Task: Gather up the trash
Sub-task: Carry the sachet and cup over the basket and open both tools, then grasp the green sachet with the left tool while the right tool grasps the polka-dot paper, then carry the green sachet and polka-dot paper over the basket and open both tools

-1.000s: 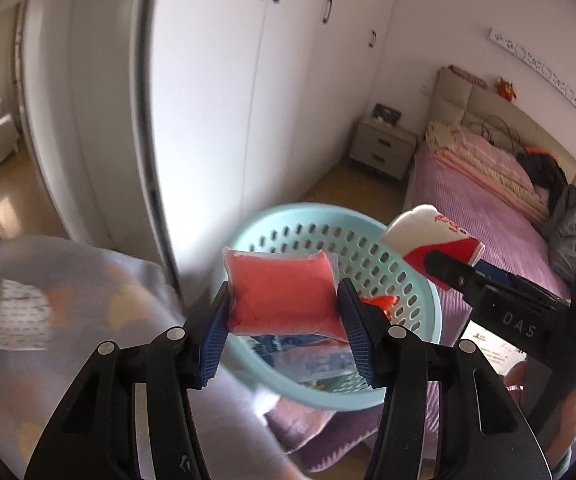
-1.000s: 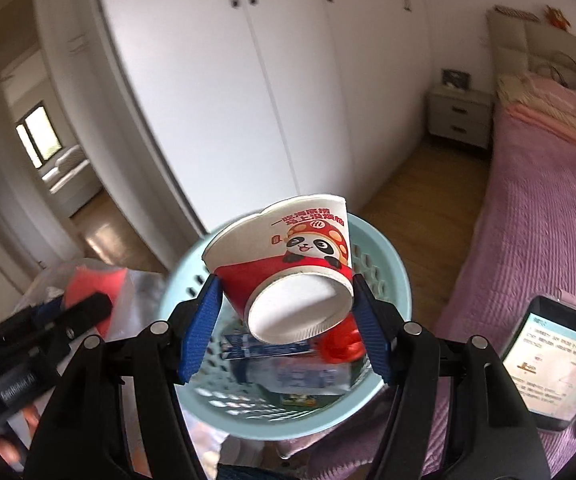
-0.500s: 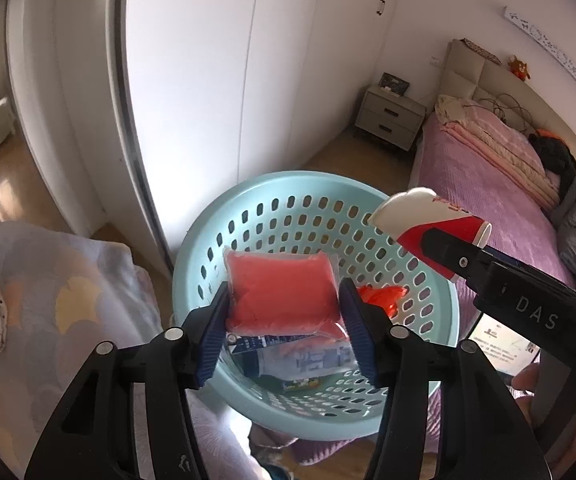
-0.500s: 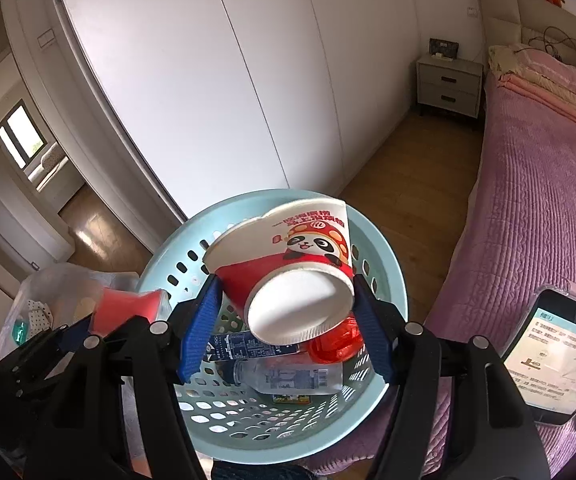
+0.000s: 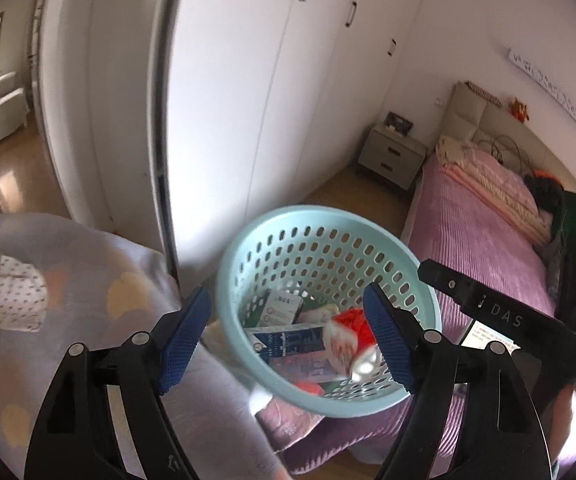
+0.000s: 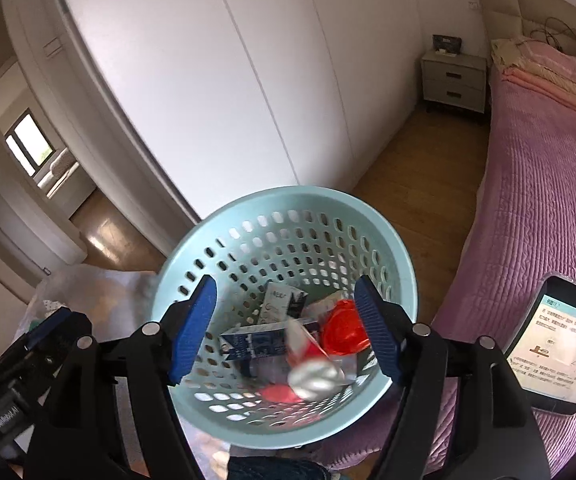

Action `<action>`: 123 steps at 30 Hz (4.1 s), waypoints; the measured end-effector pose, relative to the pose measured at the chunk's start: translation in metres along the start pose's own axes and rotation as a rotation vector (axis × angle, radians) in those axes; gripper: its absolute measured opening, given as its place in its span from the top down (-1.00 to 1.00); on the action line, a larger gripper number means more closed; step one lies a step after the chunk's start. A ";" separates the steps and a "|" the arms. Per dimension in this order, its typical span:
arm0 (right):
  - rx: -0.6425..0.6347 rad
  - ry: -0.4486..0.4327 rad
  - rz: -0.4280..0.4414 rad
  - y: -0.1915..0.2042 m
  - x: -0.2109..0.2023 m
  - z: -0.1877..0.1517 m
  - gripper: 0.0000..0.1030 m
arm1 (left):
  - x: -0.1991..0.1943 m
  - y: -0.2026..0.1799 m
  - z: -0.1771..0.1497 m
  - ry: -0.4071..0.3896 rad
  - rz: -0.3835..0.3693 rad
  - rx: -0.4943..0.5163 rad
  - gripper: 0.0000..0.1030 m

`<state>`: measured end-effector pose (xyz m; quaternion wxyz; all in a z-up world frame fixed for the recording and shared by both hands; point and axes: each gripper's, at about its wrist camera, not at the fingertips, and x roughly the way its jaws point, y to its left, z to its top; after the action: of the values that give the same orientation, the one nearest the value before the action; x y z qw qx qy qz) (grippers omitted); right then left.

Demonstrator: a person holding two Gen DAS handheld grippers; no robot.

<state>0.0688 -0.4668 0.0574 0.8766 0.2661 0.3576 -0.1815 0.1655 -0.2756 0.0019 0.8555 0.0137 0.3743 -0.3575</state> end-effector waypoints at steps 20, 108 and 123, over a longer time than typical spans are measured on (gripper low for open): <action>-0.393 -0.043 0.271 0.198 -0.012 -0.038 -0.21 | -0.134 0.203 -0.010 -0.190 0.272 -0.268 -0.47; -0.047 0.088 0.017 -0.007 0.026 -0.001 0.32 | 0.009 -0.022 0.006 0.004 0.025 0.033 -0.46; -0.126 0.016 0.110 0.030 -0.022 -0.020 0.05 | -0.080 0.021 -0.011 -0.129 0.099 -0.030 -0.53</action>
<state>0.0590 -0.4286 0.0714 0.8973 0.2313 0.3602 -0.1081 0.1342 -0.2089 0.0409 0.8946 -0.0034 0.3226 -0.3093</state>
